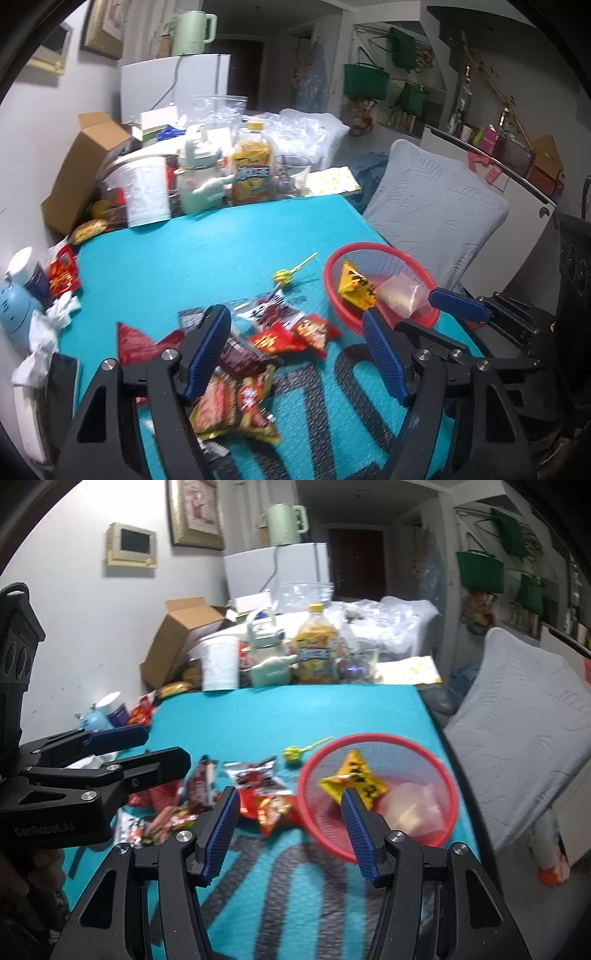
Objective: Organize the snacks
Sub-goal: 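Move both open tools back over the snack pile, then grasp the white peanut bag with the left tool while the right tool grasps the brown peanut bag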
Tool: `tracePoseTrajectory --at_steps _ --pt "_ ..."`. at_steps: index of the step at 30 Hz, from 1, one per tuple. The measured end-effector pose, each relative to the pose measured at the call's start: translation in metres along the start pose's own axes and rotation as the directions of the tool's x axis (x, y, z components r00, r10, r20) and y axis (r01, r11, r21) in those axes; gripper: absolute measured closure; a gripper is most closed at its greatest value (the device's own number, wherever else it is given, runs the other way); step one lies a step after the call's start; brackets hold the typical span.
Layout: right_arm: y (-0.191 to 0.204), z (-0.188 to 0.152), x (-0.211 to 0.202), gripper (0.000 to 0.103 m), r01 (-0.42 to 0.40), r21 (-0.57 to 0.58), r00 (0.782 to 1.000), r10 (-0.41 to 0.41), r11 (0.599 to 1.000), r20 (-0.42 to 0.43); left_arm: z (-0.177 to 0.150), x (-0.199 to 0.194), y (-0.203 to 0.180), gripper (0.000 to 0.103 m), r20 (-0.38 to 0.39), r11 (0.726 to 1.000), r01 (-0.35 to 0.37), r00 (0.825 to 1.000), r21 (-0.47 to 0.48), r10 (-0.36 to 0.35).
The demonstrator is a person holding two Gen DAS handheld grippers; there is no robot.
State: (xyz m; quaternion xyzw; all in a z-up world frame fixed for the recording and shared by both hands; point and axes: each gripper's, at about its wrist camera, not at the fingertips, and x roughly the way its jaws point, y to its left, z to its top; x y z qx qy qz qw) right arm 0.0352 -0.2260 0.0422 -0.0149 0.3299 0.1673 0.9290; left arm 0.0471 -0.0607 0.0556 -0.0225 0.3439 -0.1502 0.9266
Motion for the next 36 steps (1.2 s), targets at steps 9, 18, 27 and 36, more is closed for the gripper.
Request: tracePoseTrajectory --at_steps 9,18,27,36 --pt "0.040 -0.007 0.013 0.046 -0.091 -0.055 0.995 0.089 0.994 -0.032 -0.024 -0.023 0.035 0.030 0.009 0.994 -0.056 0.998 -0.089 0.057" --pt "0.075 -0.014 0.035 0.046 -0.186 -0.091 0.980 0.178 0.978 -0.090 -0.048 -0.036 0.066 0.030 -0.018 0.980 -0.117 0.993 -0.161 0.116" --pt "0.100 -0.021 0.064 0.046 -0.240 -0.113 0.962 0.220 0.964 -0.164 -0.069 -0.033 0.091 0.030 -0.075 0.963 -0.160 0.986 -0.216 0.147" --pt "0.110 -0.027 0.086 0.034 -0.227 -0.131 0.957 0.197 0.965 -0.212 -0.091 -0.015 0.113 0.030 -0.155 0.946 -0.163 0.980 -0.282 0.123"
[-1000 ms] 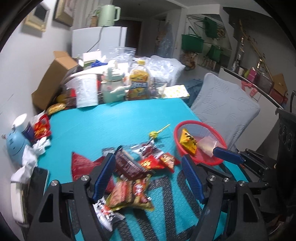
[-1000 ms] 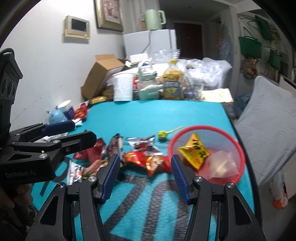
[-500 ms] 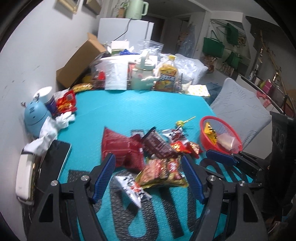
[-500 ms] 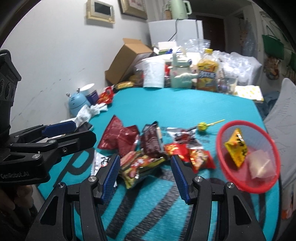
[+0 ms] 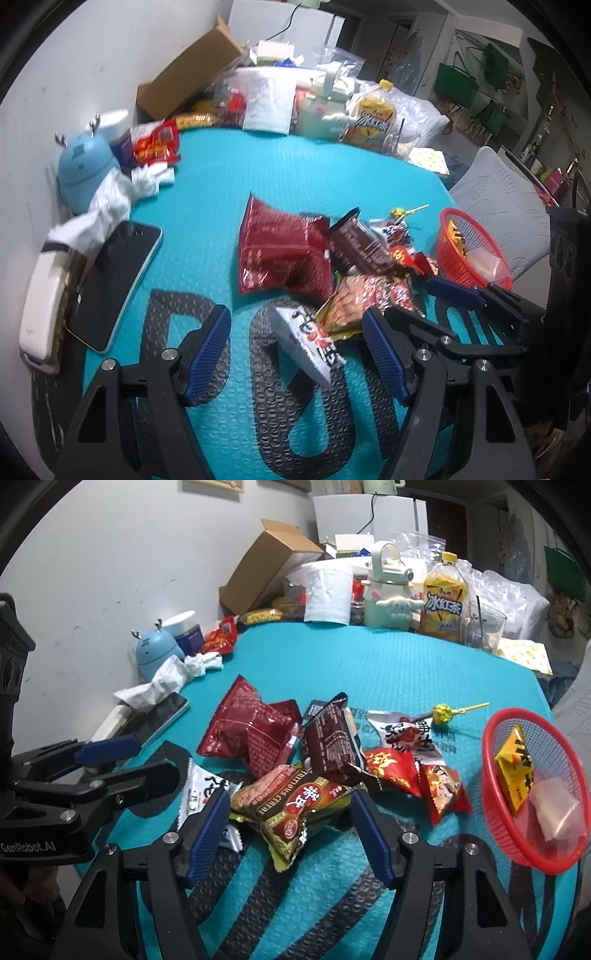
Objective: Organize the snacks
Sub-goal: 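Grasp the white peanut bag with the left tool while the right tool grasps the brown peanut bag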
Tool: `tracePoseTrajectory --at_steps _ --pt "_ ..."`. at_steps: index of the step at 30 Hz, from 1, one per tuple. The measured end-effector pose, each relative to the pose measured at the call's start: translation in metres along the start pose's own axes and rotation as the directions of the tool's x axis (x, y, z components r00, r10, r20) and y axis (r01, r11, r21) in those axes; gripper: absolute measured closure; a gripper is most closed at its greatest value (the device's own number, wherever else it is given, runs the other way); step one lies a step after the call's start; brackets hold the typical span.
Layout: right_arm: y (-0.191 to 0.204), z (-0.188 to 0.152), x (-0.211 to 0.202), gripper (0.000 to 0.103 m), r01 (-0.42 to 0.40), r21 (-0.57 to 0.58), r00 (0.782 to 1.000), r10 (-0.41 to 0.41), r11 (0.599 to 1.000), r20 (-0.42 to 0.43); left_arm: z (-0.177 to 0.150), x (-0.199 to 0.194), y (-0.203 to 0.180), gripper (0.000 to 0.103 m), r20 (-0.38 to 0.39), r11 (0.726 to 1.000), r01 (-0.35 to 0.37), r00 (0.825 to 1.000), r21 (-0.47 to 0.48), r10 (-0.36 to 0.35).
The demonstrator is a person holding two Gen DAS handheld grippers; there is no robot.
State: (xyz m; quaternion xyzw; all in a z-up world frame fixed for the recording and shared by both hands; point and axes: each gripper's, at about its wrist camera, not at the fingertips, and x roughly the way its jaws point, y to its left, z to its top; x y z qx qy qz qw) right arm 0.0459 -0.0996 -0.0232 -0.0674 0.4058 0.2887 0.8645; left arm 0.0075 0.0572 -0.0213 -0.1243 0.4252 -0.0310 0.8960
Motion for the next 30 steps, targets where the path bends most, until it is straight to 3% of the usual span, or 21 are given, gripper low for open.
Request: tracePoseTrajectory --at_steps 11,18,27,30 --pt "-0.012 -0.002 0.031 0.032 -0.025 0.050 0.997 0.029 0.998 -0.069 -0.012 0.031 0.012 0.030 -0.092 0.998 0.013 0.996 -0.057 -0.018" --pt "-0.017 -0.007 0.034 0.067 -0.088 0.081 0.994 0.093 0.993 -0.062 -0.018 0.043 0.010 0.030 -0.126 0.997 0.022 0.992 -0.067 -0.030" --pt "-0.026 -0.020 0.025 0.082 -0.108 0.120 0.990 0.118 0.987 -0.078 -0.021 0.059 -0.001 0.030 -0.151 0.998 0.047 0.987 -0.043 -0.053" --pt "-0.030 -0.028 0.019 0.082 -0.107 0.128 0.990 0.118 0.986 -0.083 -0.022 0.059 -0.002 0.030 -0.143 0.999 0.041 0.989 -0.030 -0.045"
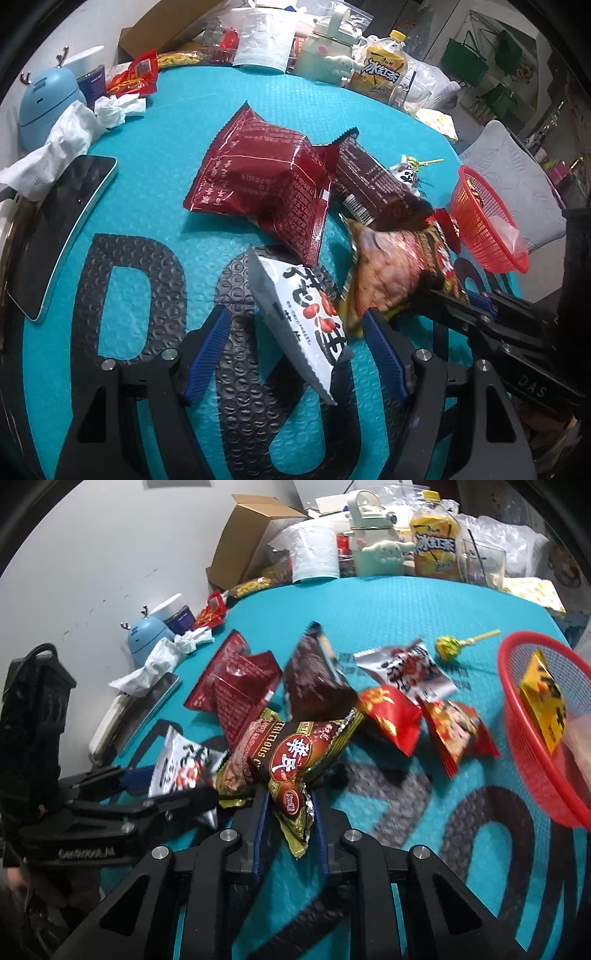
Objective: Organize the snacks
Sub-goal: 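Grasp the white peanut bag with the left tool while the right tool grasps the brown peanut bag, then carry both held peanut bags over the red mesh basket with both tools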
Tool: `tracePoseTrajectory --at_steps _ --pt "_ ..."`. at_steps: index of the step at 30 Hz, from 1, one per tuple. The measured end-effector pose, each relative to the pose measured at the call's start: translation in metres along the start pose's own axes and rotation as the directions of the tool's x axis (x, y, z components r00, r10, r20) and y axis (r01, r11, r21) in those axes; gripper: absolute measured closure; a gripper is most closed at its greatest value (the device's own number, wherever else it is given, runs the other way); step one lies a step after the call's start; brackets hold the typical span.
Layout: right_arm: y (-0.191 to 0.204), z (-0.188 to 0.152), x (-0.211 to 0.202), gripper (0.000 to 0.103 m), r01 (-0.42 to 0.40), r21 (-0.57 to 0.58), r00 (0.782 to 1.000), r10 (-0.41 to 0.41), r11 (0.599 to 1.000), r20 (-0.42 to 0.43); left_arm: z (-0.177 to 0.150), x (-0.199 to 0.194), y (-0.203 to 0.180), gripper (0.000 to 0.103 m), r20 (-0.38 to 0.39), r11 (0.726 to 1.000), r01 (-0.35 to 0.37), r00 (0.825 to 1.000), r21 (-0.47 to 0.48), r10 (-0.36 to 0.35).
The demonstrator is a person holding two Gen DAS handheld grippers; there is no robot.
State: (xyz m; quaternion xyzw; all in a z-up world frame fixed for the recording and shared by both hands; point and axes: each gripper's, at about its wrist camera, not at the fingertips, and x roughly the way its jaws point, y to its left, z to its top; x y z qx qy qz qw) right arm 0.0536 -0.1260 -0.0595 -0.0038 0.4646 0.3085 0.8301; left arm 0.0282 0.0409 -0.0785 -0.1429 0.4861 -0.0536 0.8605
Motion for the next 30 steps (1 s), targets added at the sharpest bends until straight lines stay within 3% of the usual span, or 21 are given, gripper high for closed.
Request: tracePoseTrajectory --at_steps 3,5,9,11,13,16,18,30 --pt "-0.005 -0.008 -0.007 0.082 0.003 0.015 1.000 -0.003 1.000 0.002 -0.001 -0.002 -0.001 0.034 0.020 1.000 -0.004 1.000 0.009 0.004" --pt "-0.008 -0.011 -0.011 0.082 0.010 0.022 1.000 -0.010 1.000 0.005 -0.003 -0.002 -0.003 0.058 0.029 0.999 -0.023 0.999 0.029 0.022" --pt "-0.008 -0.015 -0.016 0.080 0.046 0.013 0.999 -0.046 0.999 0.009 -0.002 -0.001 -0.005 0.070 0.038 0.998 -0.034 0.999 0.056 0.032" --pt "-0.006 -0.014 -0.018 0.072 0.080 0.006 0.997 -0.080 0.997 0.011 0.000 -0.005 -0.006 0.073 0.061 0.996 -0.056 0.997 0.072 0.051" --pt "-0.005 -0.012 -0.019 0.042 0.105 0.003 0.994 -0.105 0.994 0.019 0.002 -0.008 -0.005 0.073 0.079 0.994 -0.072 0.995 0.081 0.065" --pt "-0.001 -0.007 -0.020 0.024 0.116 -0.002 0.992 -0.116 0.993 0.043 0.004 -0.011 -0.002 0.073 0.094 0.993 -0.087 0.992 0.082 0.079" --pt "0.002 -0.003 -0.017 0.020 0.128 -0.016 0.991 -0.127 0.992 0.042 0.005 -0.008 0.003 0.073 0.083 0.994 -0.081 0.994 0.078 0.074" --pt "0.016 0.011 0.024 0.020 0.156 -0.085 0.986 -0.159 0.984 -0.038 0.008 0.003 0.015 0.073 0.004 0.997 -0.009 1.000 0.074 0.009"
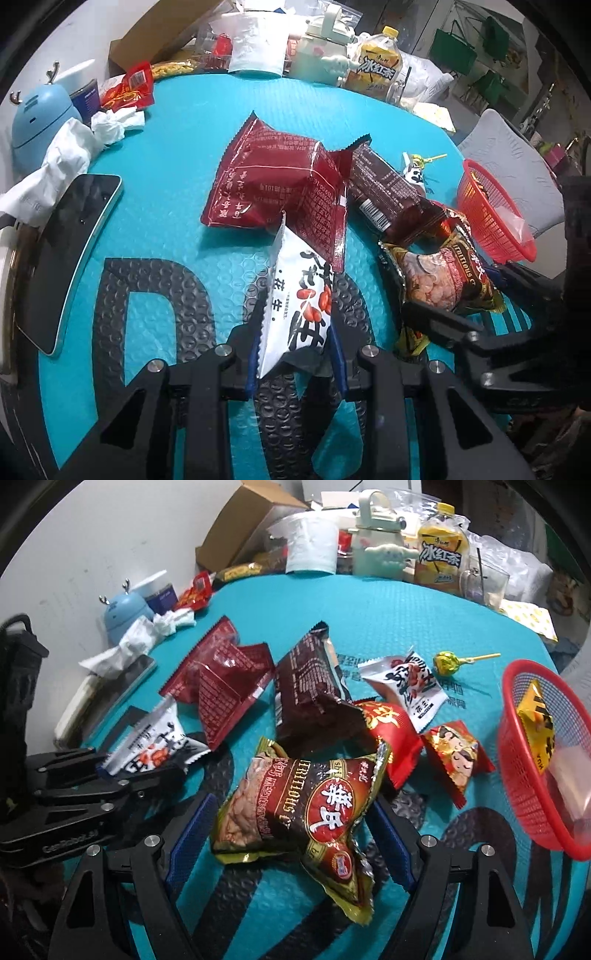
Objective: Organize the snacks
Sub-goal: 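Carry both held peanut bags over the red mesh basket with both tools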
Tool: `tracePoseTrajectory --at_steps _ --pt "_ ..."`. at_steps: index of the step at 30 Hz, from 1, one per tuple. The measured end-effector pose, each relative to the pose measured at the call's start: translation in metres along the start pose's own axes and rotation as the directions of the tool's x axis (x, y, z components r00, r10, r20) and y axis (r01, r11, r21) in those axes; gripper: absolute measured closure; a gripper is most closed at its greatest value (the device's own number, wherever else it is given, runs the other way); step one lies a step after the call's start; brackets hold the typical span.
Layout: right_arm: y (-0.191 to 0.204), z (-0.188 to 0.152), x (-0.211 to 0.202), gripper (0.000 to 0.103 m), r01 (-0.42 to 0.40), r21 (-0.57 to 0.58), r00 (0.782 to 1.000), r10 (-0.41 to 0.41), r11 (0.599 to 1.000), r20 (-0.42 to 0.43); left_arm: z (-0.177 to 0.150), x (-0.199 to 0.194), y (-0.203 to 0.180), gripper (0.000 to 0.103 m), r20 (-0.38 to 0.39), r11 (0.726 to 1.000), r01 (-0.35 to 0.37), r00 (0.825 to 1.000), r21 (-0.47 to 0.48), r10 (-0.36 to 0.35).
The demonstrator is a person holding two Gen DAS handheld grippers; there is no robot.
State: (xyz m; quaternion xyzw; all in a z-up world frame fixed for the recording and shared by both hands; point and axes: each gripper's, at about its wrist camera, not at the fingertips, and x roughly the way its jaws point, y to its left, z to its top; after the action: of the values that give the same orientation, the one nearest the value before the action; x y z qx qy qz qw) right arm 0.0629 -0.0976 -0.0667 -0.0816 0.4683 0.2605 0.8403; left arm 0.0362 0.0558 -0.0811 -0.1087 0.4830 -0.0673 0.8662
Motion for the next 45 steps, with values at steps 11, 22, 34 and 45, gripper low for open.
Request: tracePoseTrajectory --at_steps 11,22,34,45 --pt "0.005 -0.007 0.007 0.045 -0.058 -0.013 0.998 0.058 0.998 0.008 0.000 0.000 0.003 0.074 0.037 0.999 0.021 0.999 -0.029 -0.020" --pt "0.007 -0.012 -0.003 0.046 -0.119 -0.013 0.992 0.120 0.993 0.036 -0.007 -0.011 0.004 0.074 0.034 0.998 0.041 0.999 -0.045 -0.040" --pt "0.016 -0.015 -0.020 0.046 -0.146 -0.033 0.987 0.148 0.989 0.064 -0.011 -0.031 -0.002 0.074 0.062 0.997 0.064 0.996 -0.031 -0.062" --pt "0.012 -0.025 -0.049 0.046 -0.119 -0.026 0.986 0.121 0.993 0.117 -0.013 -0.044 -0.028 0.074 0.085 0.995 0.091 0.992 0.038 -0.094"
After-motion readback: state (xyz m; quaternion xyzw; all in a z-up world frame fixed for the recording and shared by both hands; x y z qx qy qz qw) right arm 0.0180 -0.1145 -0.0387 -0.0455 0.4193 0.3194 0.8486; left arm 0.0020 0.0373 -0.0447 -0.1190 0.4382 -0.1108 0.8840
